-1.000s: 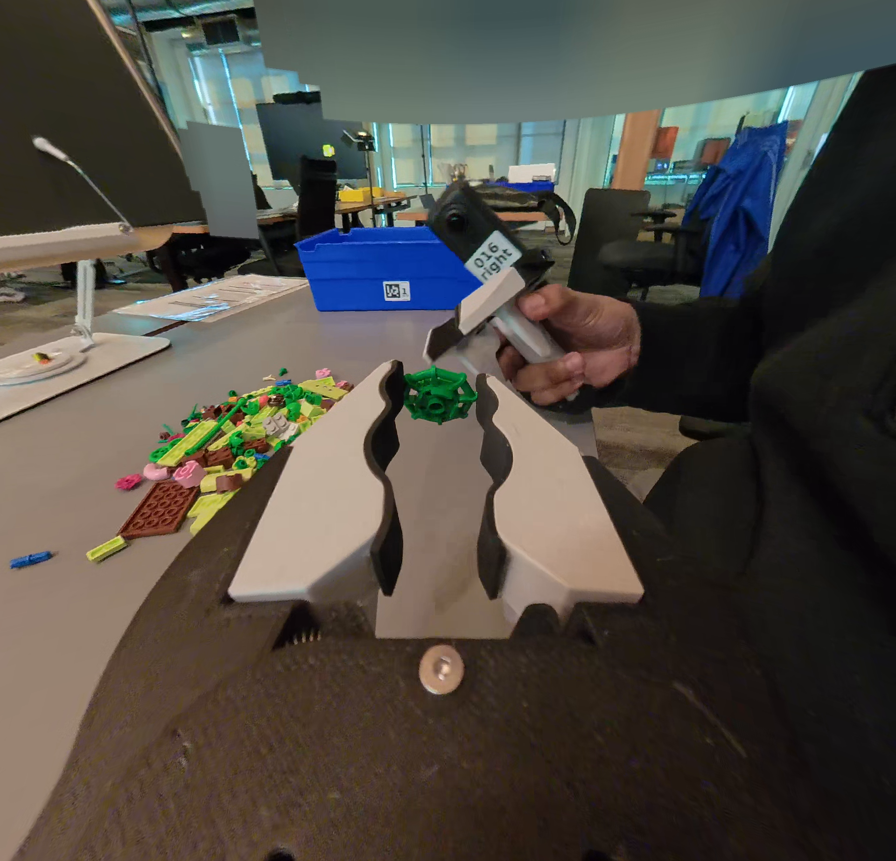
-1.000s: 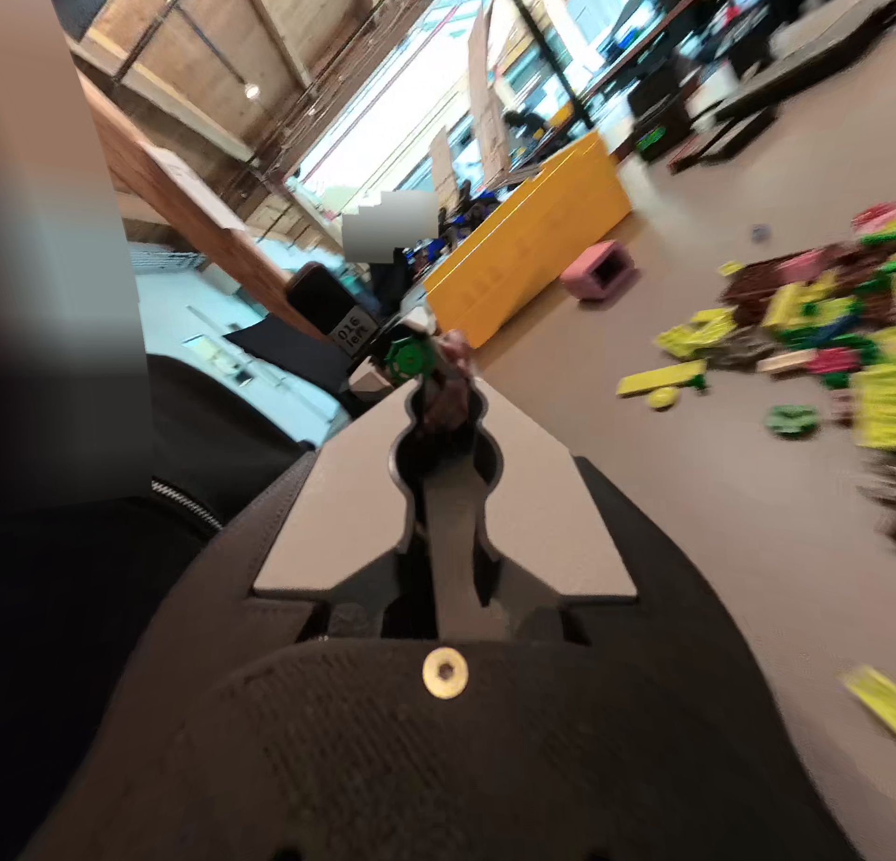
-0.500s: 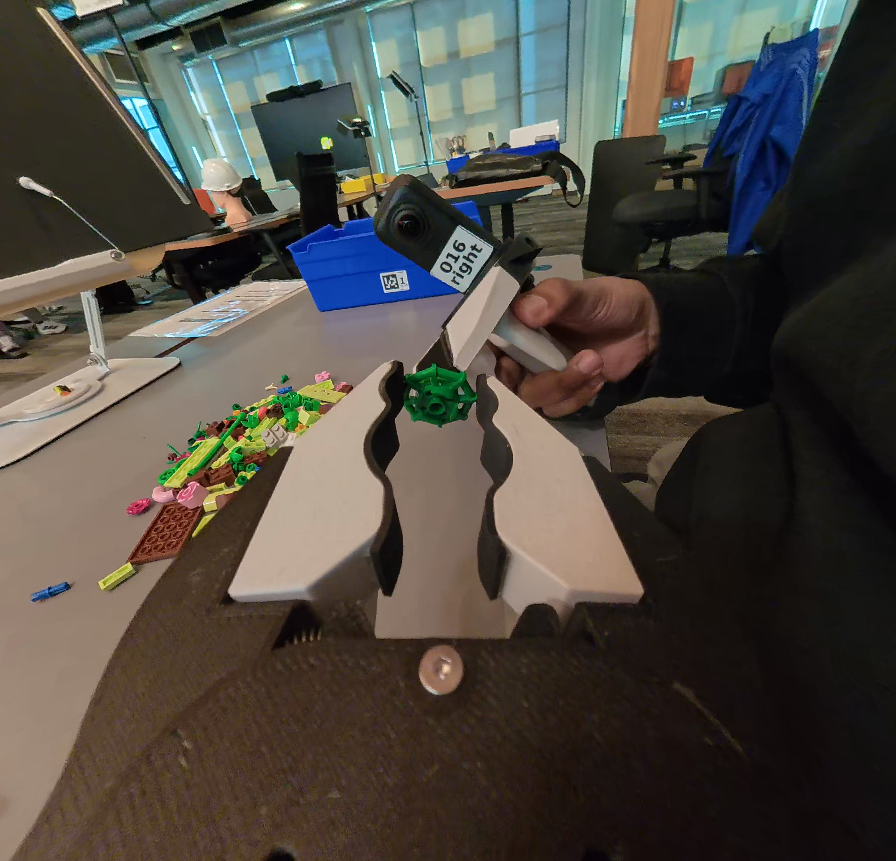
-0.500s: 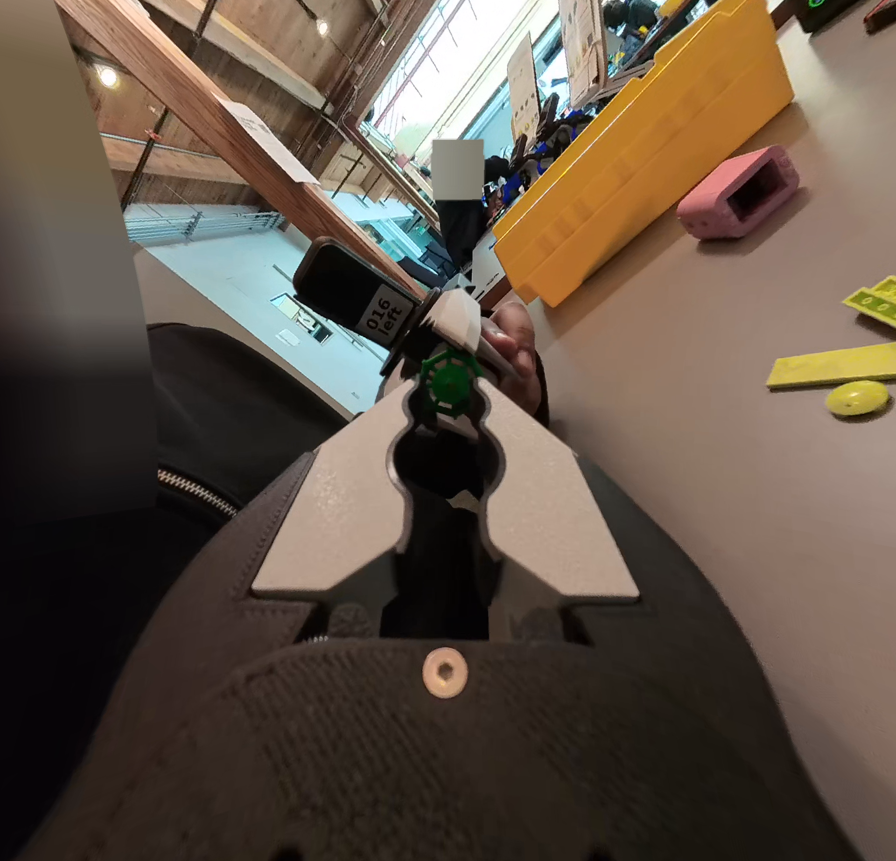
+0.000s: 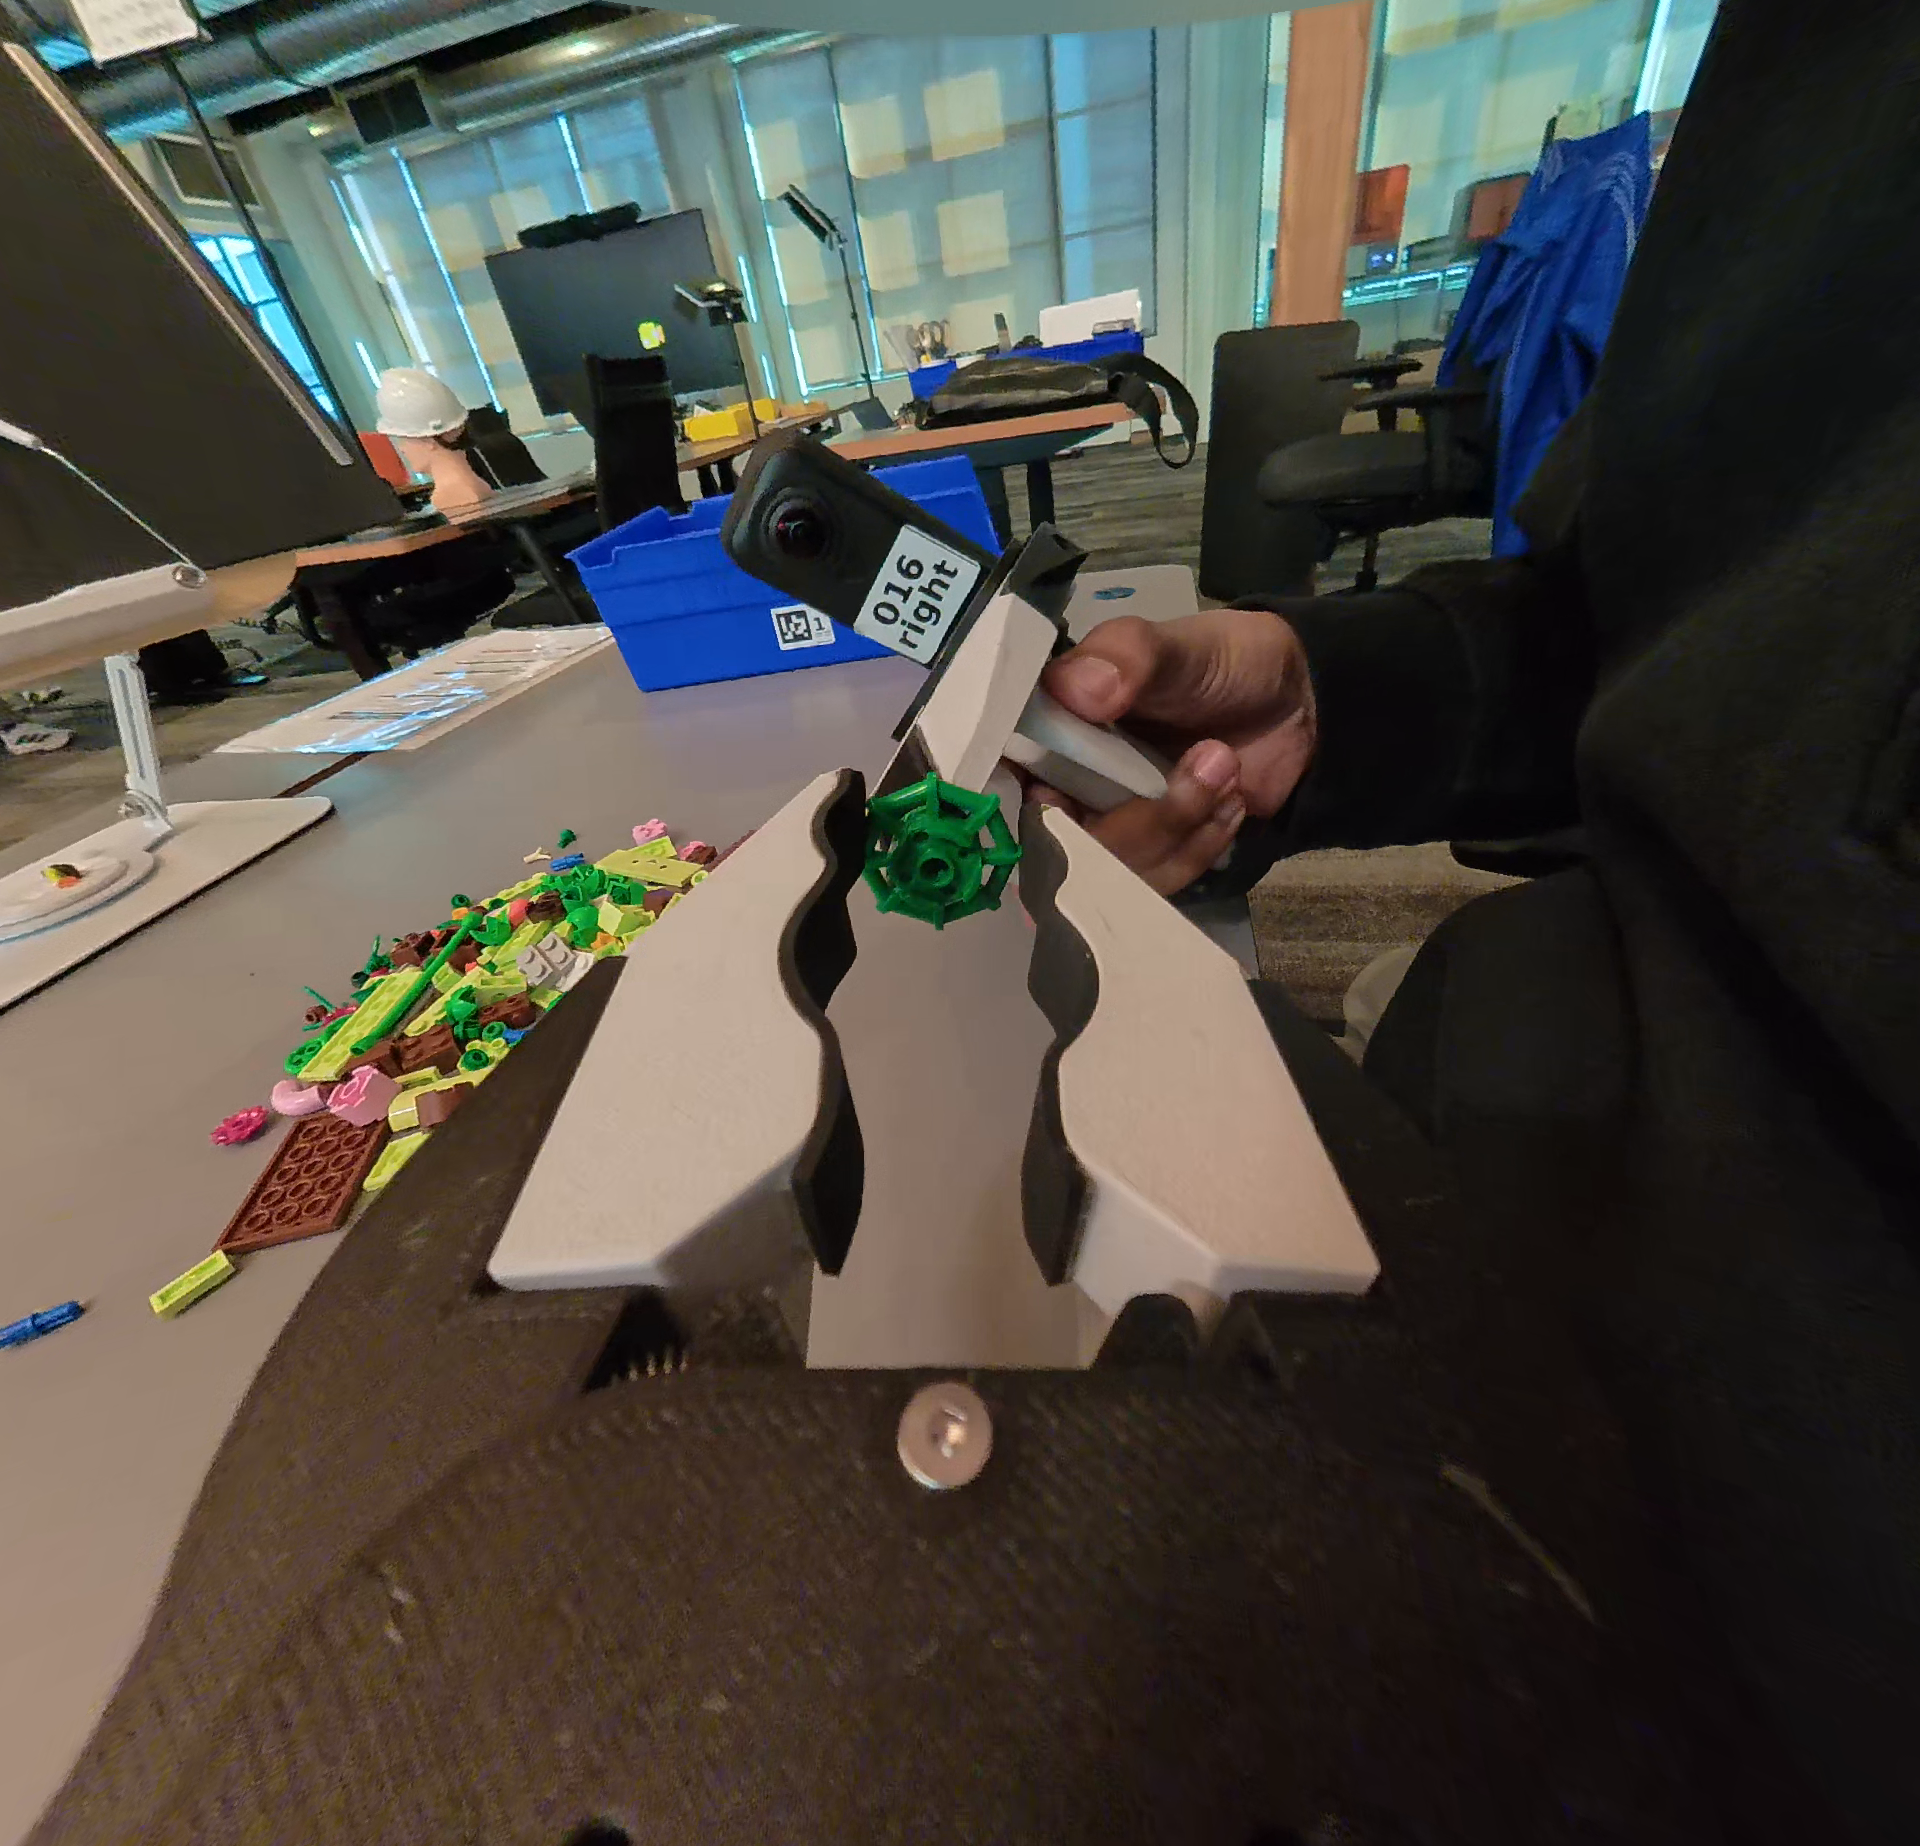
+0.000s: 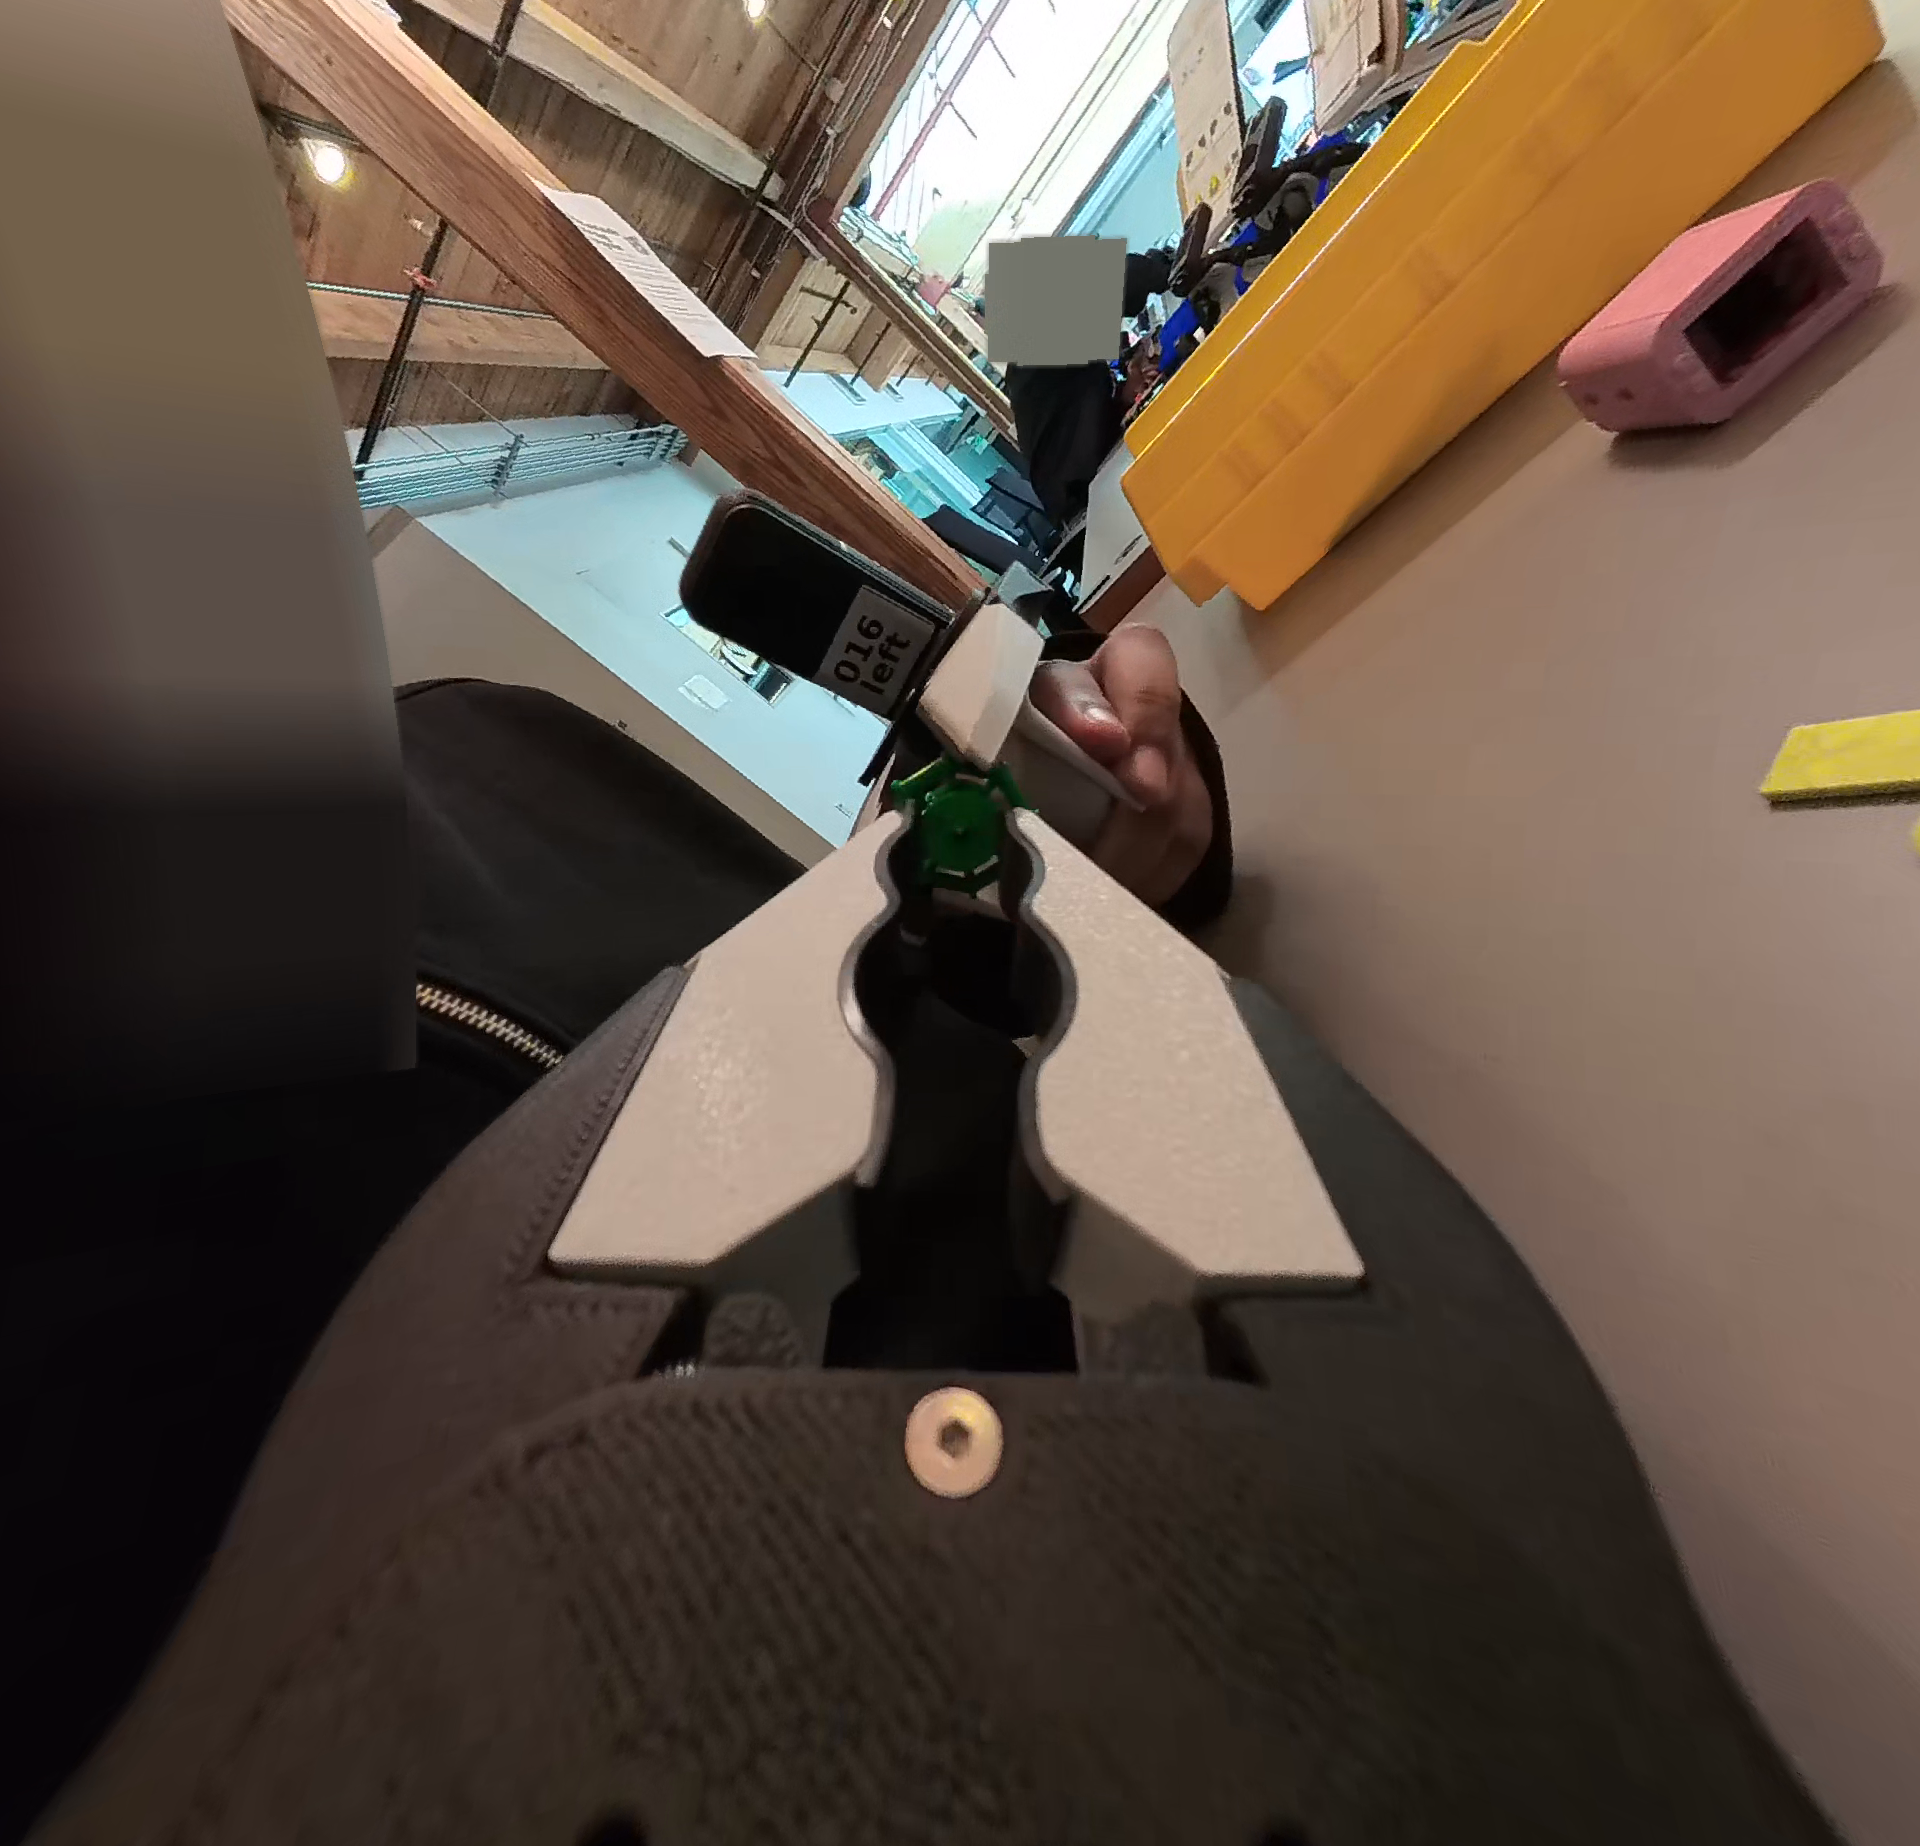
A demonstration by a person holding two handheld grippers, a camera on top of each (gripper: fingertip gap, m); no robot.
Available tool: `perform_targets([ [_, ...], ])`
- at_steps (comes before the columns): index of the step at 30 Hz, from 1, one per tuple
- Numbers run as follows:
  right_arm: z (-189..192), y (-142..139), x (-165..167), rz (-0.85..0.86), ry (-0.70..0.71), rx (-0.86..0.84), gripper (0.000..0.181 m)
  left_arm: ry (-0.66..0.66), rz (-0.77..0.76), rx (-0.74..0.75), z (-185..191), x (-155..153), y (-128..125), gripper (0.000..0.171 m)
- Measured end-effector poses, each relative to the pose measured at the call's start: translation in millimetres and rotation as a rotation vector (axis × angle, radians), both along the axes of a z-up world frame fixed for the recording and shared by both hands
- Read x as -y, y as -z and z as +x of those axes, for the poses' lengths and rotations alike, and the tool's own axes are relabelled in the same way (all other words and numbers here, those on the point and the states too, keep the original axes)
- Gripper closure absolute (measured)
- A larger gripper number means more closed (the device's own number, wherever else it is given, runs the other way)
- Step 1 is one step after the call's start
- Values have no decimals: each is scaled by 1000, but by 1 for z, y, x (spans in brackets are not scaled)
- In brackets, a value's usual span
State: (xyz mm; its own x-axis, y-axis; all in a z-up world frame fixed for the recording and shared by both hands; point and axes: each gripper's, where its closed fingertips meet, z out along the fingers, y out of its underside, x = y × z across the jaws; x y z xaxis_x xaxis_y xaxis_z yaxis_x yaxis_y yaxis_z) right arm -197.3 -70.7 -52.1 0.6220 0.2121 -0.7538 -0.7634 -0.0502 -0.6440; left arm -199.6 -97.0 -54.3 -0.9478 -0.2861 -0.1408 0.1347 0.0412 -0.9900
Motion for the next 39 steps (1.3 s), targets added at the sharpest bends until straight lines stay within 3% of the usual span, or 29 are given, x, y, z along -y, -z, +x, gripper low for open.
perform_targets([
  [14, 7, 4, 6, 3, 93, 13, 171, -43, 59, 4, 6, 3, 7, 142],
  [18, 48, 3, 58, 57, 259, -43, 172, -111, -5, -40, 24, -29, -2, 143],
  [20, 52, 7, 69, -9, 319, 24, 172, -108, 2, -47, 25, -30, 0, 143],
  [24, 51, 14, 54, -131, 317, 122, 171, -110, 30, -25, 23, -19, 5, 143],
  [28, 82, 57, 55, -550, 429, 432, 170, -109, -28, -66, 27, -21, -1, 143],
  [32, 115, 83, 60, -844, 473, 659, 170, -117, -82, -97, 32, -27, -6, 143],
  [34, 124, 90, 60, -896, 480, 698, 169, -121, -91, -111, 33, -29, -6, 143],
  [36, 127, 90, 60, -900, 493, 706, 156, -134, -97, -113, 35, -32, -7, 143],
  [39, 126, 77, 71, -878, 556, 724, 155, -139, -100, -123, 37, -33, -6, 143],
])
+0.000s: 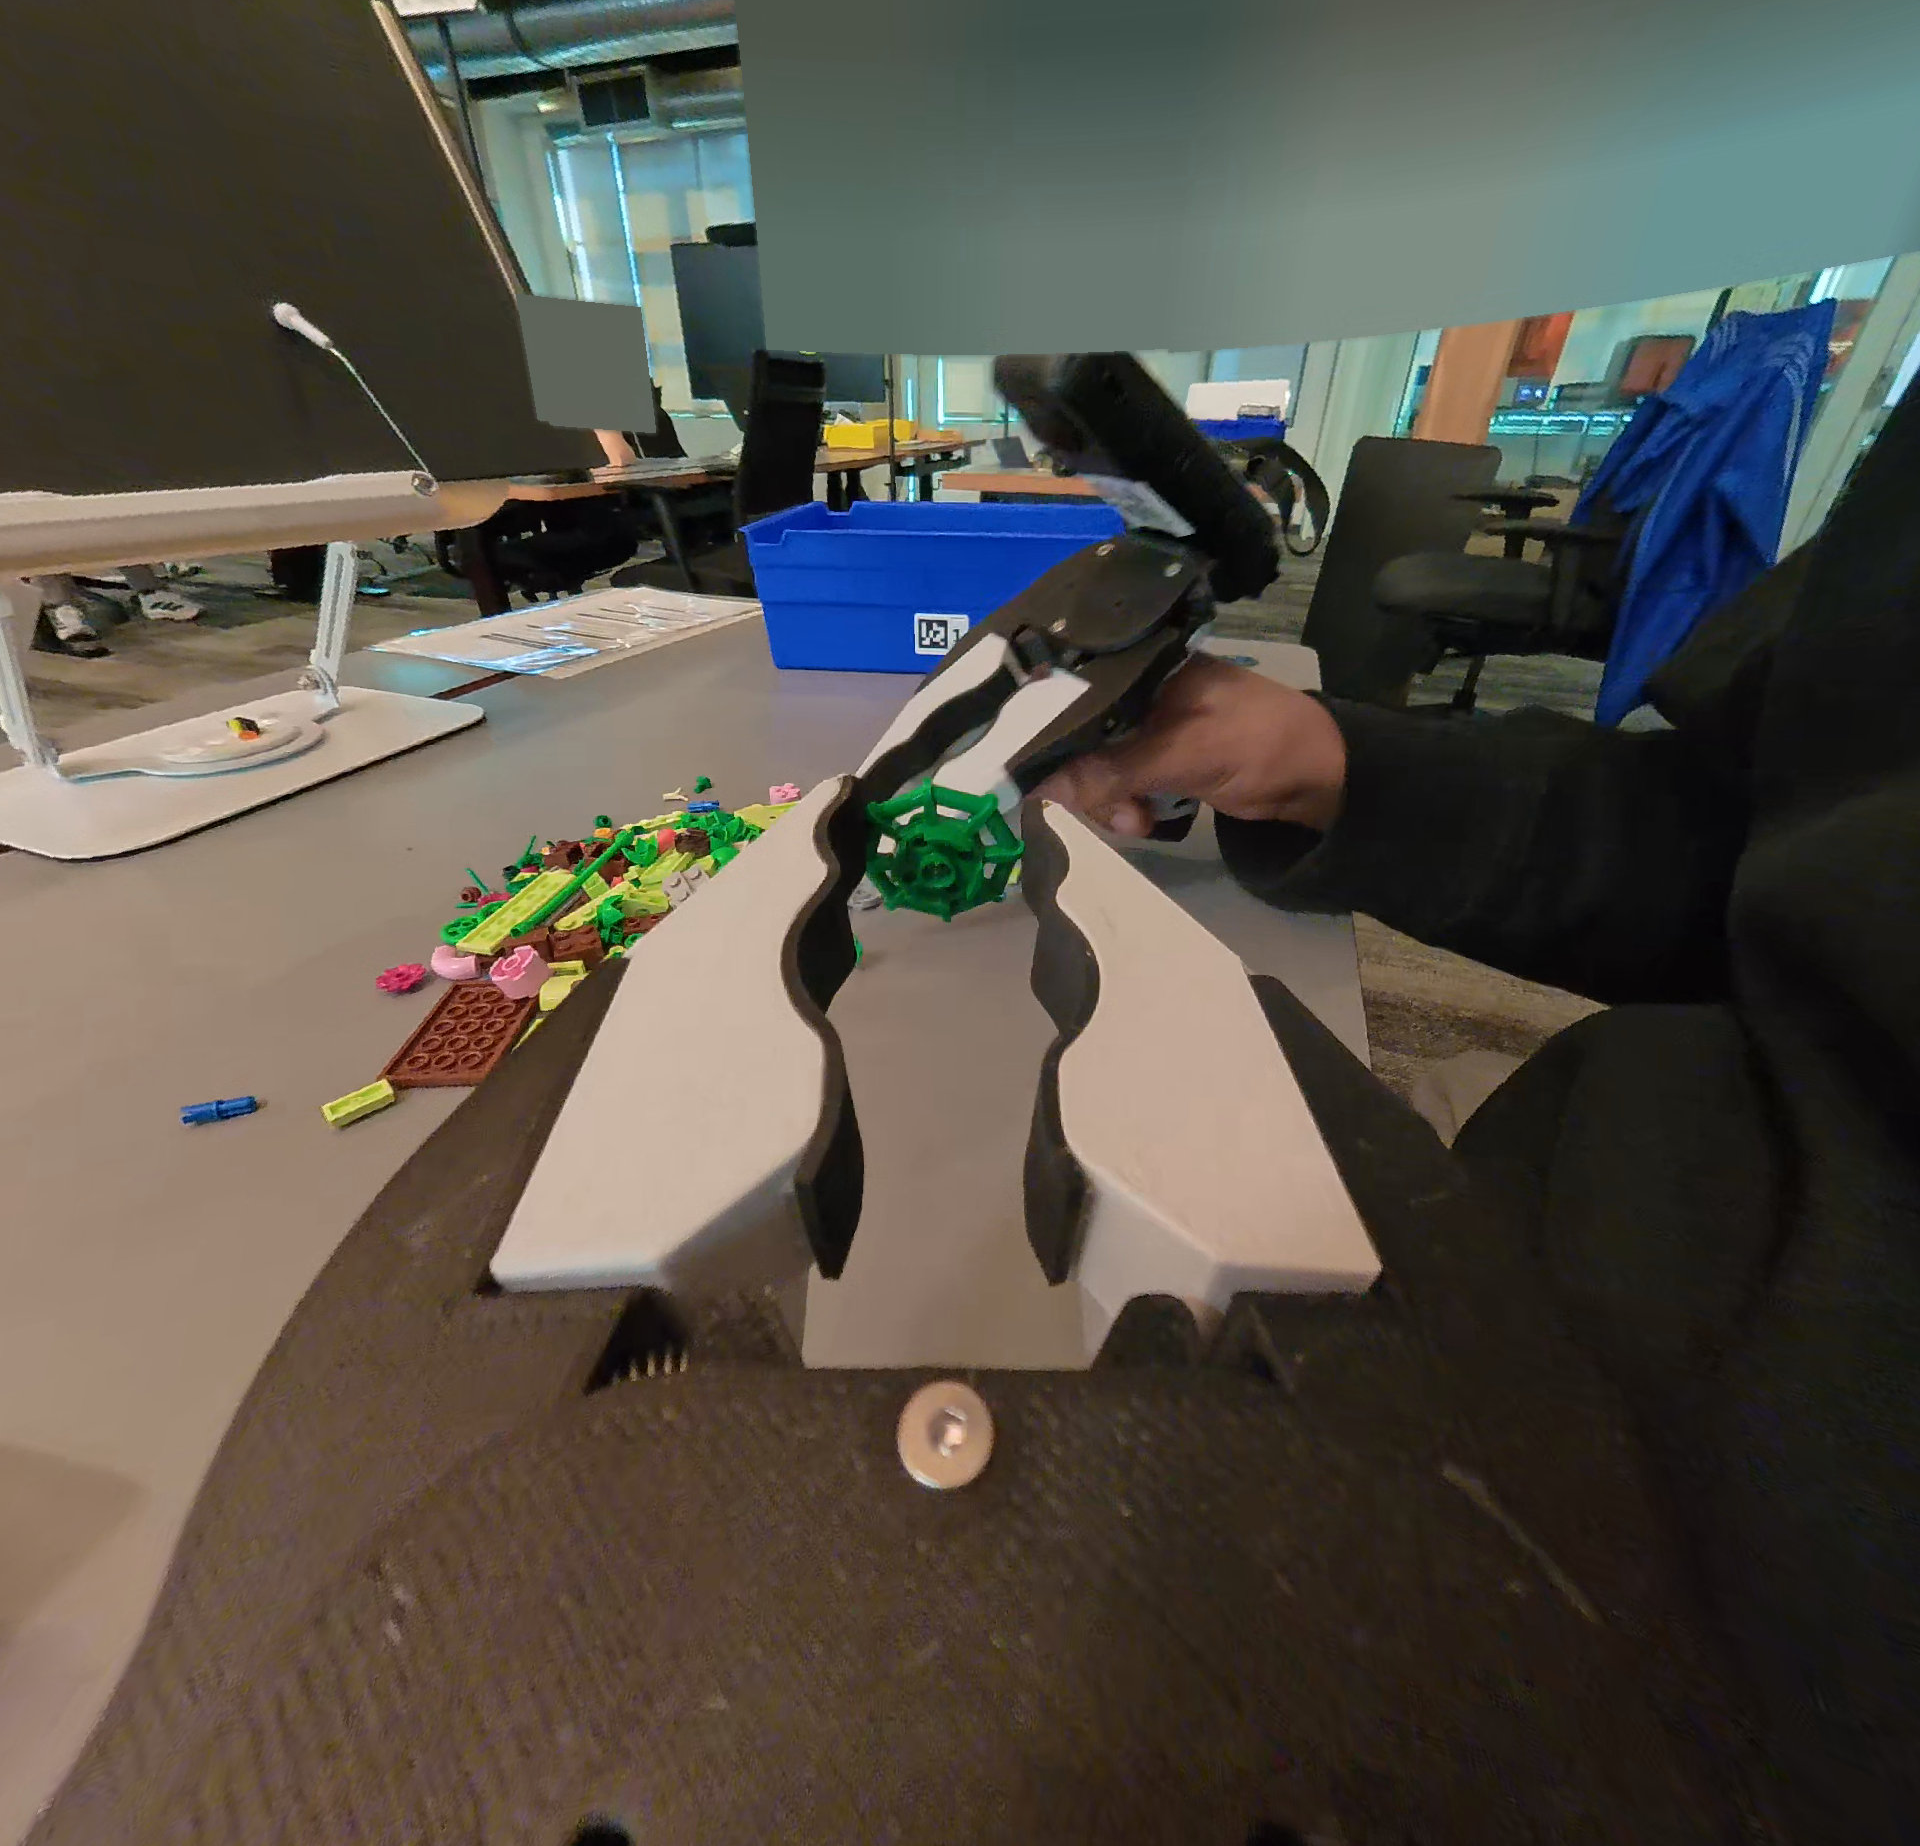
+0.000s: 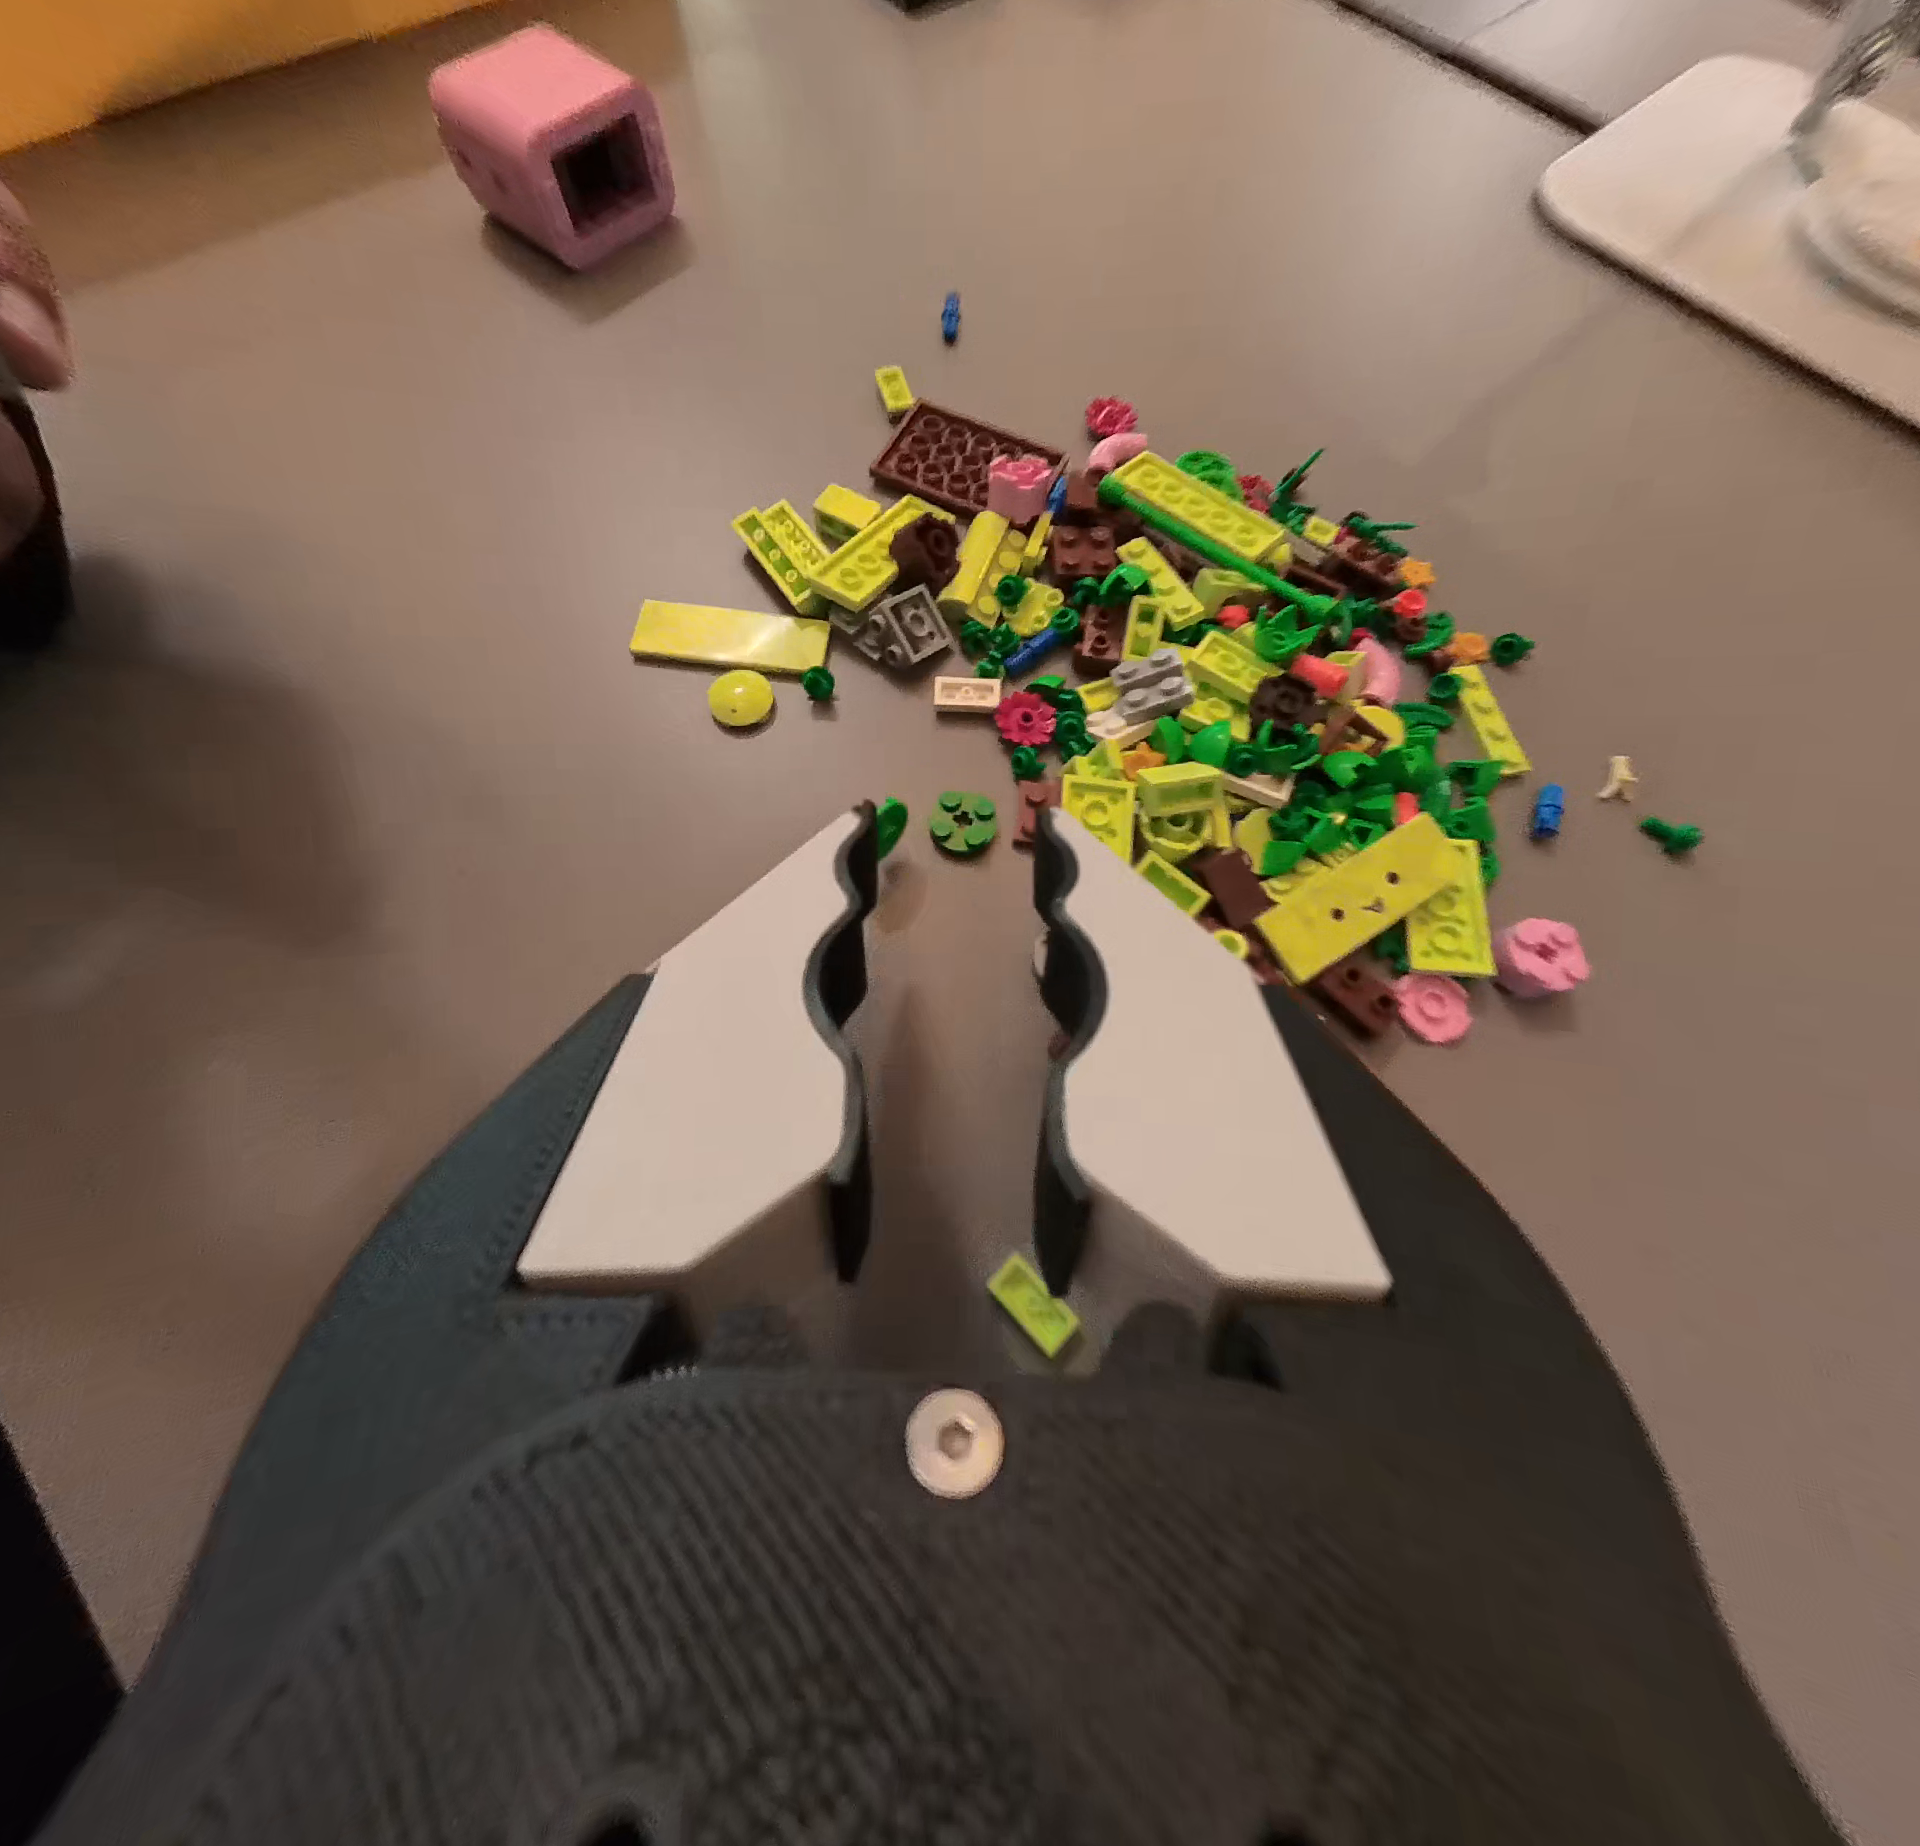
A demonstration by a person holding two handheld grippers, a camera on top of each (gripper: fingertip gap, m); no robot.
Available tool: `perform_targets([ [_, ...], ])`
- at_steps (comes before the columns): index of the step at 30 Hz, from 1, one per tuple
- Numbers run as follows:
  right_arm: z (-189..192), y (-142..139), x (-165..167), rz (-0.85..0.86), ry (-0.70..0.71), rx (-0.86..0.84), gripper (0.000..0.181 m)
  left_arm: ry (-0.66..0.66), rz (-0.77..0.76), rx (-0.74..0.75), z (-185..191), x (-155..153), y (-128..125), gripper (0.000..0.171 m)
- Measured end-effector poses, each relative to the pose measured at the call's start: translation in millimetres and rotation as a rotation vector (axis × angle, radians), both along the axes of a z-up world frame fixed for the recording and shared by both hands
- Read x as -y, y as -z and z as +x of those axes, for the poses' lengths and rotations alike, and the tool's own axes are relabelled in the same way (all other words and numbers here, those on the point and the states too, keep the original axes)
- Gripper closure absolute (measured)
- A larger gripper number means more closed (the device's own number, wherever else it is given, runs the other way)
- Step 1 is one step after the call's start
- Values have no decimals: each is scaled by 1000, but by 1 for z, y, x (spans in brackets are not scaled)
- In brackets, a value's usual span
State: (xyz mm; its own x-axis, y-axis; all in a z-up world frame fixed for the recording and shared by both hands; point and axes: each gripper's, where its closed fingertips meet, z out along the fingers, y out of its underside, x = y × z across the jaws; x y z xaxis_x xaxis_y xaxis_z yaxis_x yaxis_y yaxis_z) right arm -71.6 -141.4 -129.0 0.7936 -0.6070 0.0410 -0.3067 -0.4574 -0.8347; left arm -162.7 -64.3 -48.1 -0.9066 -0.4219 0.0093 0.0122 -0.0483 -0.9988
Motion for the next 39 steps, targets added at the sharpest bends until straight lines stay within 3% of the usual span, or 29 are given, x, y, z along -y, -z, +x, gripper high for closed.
perform_targets([
  [3, -11, -21, 7, 117, -6, 33, 161, -2, -2, -7, 1, 0, 0, 143],
  [8, -22, -21, 10, 132, -30, 5, 161, -14, -1, -17, 3, -1, 1, 143],
  [15, -68, -75, -45, 664, -269, -255, 155, -39, 61, -53, 10, 9, 9, 143],
  [17, -72, -79, -54, 746, -304, -342, 152, -47, 115, -28, 9, 15, 14, 143],
  [19, -75, -70, -62, 756, -324, -470, 150, -55, 198, 28, 5, 23, 20, 143],
  [22, -89, -60, -71, 793, -408, -702, 130, -64, 293, 141, -3, 33, 27, 143],
  [26, -100, -68, -71, 938, -506, -828, 150, -24, 232, 181, -12, 31, 18, 143],
  [28, -106, -73, -70, 988, -553, -869, 162, 17, 172, 159, -16, 30, 12, 143],
  [33, -117, -74, -78, 985, -613, -928, 147, 44, 189, 162, -21, 34, 15, 143],
  [35, -117, -71, -81, 963, -601, -909, 155, 41, 187, 159, -21, 34, 14, 143],
  [39, -116, -72, -82, 939, -594, -848, 156, 36, 167, 151, -20, 33, 12, 143],
])
